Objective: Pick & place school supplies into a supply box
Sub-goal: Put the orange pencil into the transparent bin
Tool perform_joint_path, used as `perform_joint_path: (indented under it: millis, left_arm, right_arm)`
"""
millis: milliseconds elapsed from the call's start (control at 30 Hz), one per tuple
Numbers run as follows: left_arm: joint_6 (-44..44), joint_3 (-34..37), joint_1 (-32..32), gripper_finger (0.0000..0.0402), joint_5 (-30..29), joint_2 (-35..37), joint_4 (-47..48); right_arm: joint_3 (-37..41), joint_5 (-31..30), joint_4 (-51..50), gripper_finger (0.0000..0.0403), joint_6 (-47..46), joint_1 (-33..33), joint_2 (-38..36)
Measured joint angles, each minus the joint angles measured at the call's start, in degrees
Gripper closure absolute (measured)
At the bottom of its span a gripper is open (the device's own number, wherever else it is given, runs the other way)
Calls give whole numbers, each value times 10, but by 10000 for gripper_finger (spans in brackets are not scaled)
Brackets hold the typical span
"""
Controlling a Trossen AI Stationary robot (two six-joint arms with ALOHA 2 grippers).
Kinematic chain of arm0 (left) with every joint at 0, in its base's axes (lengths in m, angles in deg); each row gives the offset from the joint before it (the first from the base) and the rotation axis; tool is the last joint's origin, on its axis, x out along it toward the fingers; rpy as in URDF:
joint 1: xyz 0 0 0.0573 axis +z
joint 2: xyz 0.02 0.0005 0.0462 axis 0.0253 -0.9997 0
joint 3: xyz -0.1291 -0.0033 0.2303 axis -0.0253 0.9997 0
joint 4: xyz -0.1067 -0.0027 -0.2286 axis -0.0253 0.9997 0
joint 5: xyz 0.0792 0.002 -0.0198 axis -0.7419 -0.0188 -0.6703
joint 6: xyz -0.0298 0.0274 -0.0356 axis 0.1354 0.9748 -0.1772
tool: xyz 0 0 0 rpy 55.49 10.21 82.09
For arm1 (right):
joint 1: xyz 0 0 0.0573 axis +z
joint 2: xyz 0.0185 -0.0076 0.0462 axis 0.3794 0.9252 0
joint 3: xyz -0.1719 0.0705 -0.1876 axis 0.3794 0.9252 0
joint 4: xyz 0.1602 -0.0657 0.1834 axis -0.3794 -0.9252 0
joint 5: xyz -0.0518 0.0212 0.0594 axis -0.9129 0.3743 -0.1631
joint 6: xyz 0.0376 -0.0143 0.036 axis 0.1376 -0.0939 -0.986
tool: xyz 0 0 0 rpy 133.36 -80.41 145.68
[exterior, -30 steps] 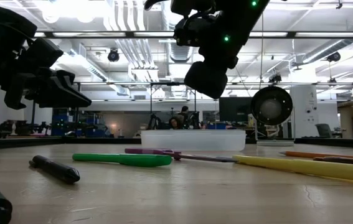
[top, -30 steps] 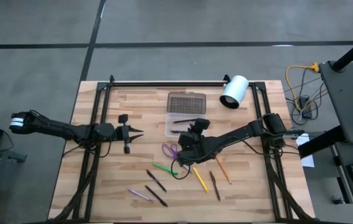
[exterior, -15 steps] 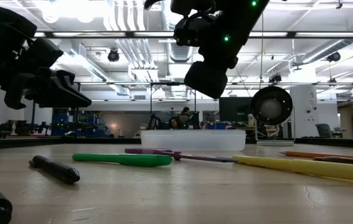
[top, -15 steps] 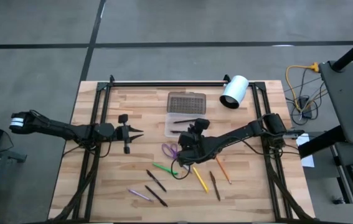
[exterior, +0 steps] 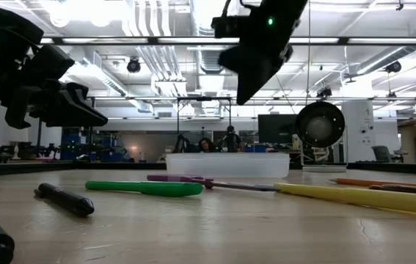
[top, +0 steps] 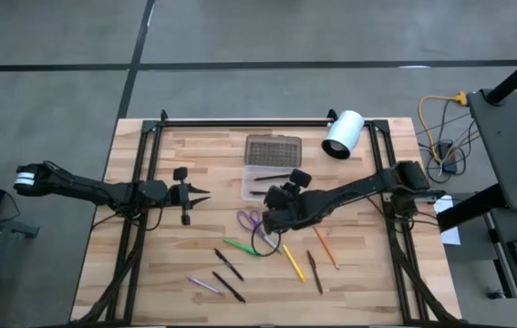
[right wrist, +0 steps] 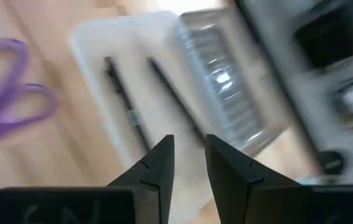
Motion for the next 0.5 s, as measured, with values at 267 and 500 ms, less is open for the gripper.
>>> perform_joint_path:
  millis: [267, 500]
  left_arm:
    - [0, 0, 0, 349, 0, 0, 0]
    - [0, 0, 0, 349, 0, 0, 0]
  right_arm:
    - [5, 182, -40, 331, -205, -9, -53]
    - [28, 274, -120, 334, -307, 14, -54]
